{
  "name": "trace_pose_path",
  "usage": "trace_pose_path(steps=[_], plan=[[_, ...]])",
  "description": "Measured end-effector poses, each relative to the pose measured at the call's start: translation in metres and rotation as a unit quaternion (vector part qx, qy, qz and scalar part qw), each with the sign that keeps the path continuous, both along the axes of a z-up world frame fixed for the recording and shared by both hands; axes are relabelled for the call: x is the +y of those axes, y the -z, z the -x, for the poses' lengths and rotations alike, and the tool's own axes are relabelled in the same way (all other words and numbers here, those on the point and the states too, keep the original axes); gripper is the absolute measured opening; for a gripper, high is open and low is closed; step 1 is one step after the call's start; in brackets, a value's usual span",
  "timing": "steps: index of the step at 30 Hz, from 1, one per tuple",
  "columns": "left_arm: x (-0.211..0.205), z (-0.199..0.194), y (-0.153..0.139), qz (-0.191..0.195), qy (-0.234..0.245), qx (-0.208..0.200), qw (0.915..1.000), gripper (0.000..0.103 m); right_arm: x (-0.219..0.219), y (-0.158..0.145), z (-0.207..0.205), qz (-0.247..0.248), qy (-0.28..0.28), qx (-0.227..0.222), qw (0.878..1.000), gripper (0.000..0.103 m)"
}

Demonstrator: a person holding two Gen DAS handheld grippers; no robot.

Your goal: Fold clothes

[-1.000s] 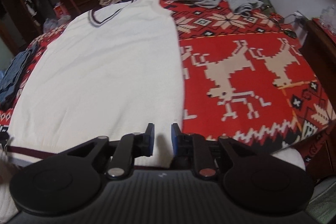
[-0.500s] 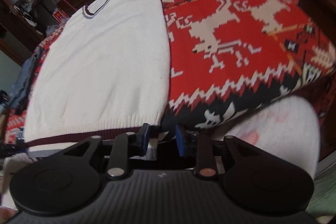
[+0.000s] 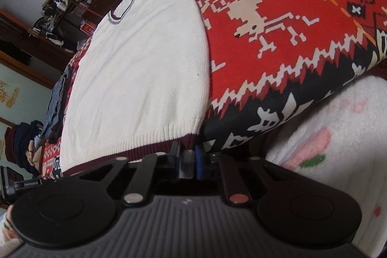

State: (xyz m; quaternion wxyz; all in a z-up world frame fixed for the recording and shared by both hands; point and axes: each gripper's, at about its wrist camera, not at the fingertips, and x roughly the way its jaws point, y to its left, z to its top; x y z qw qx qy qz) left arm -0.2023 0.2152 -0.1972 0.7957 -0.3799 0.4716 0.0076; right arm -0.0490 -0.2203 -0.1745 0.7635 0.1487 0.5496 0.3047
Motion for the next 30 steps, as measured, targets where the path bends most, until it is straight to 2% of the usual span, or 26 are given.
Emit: trace_pose_path(steps=[4, 8, 11, 13, 16, 21, 25, 27, 29, 30], plan=[[-0.006, 0.004, -0.016, -0.053, 0.008, -0.001, 0.9986, 0.006, 0.003, -0.011, 0.003, 0.025, -0.001, -0.024, 0.999, 0.006], [0.005, 0.018, -0.031, -0.058, -0.011, -0.002, 0.9983, 0.006, -0.002, -0.031, 0.007, 0.046, 0.002, -0.05, 0.998, 0.005], [0.004, 0.015, -0.031, -0.071, -0.004, 0.004, 0.9974, 0.006, -0.002, -0.039, 0.008, 0.061, 0.0, -0.06, 0.996, 0.005], [0.002, 0.01, -0.019, -0.079, -0.004, 0.023, 0.9966, 0.006, 0.0, -0.033, 0.006, 0.079, 0.001, -0.056, 0.995, 0.005], [0.007, 0.005, -0.008, -0.076, -0.01, 0.03, 0.9966, 0.006, 0.0, -0.019, 0.001, 0.092, 0.012, -0.041, 0.995, 0.005], [-0.001, -0.006, -0.005, -0.114, 0.014, 0.037, 0.9927, 0.006, 0.002, -0.009, 0.001, 0.103, 0.002, -0.043, 0.994, 0.005], [-0.002, -0.01, -0.003, -0.123, 0.019, 0.042, 0.9913, 0.006, 0.004, -0.007, -0.001, 0.109, 0.003, -0.037, 0.993, 0.006], [-0.005, -0.011, -0.005, -0.129, 0.024, 0.041, 0.9904, 0.011, 0.004, -0.008, -0.001, 0.113, 0.008, -0.036, 0.993, 0.013], [-0.008, -0.008, -0.011, -0.144, 0.026, 0.034, 0.9886, 0.026, 0.0, -0.009, -0.001, 0.11, 0.018, -0.032, 0.993, 0.029], [-0.011, -0.005, -0.016, -0.155, 0.029, 0.027, 0.9872, 0.031, -0.002, -0.01, 0.0, 0.105, 0.022, -0.029, 0.994, 0.03]])
